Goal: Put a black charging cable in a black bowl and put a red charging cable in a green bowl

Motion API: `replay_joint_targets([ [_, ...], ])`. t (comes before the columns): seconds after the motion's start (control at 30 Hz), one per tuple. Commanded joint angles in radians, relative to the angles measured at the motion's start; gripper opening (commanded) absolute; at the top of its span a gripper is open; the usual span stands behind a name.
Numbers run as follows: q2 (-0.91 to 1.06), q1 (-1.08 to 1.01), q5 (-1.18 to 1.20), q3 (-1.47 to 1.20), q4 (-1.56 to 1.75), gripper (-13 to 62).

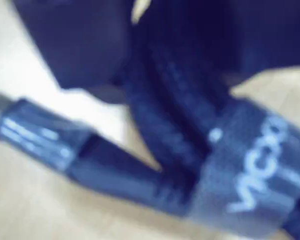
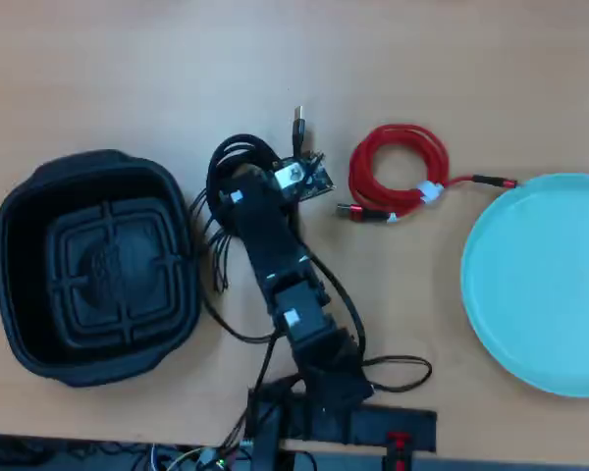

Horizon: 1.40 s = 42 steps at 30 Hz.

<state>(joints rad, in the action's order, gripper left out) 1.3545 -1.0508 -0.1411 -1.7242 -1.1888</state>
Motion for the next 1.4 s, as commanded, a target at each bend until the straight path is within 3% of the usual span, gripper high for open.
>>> replay_joint_targets([
  [0.0,0.014,-0.003,0.009,0.110,-0.035,-6.3],
  [0.7,0.169,-0.080,0.003,0.675,-0.383,-6.2],
  [1.03,0.308,-0.071,0.012,0.788,-0.385,-6.1],
  [1.37,0.388,0.221,0.064,0.910,-0.258,-5.9],
])
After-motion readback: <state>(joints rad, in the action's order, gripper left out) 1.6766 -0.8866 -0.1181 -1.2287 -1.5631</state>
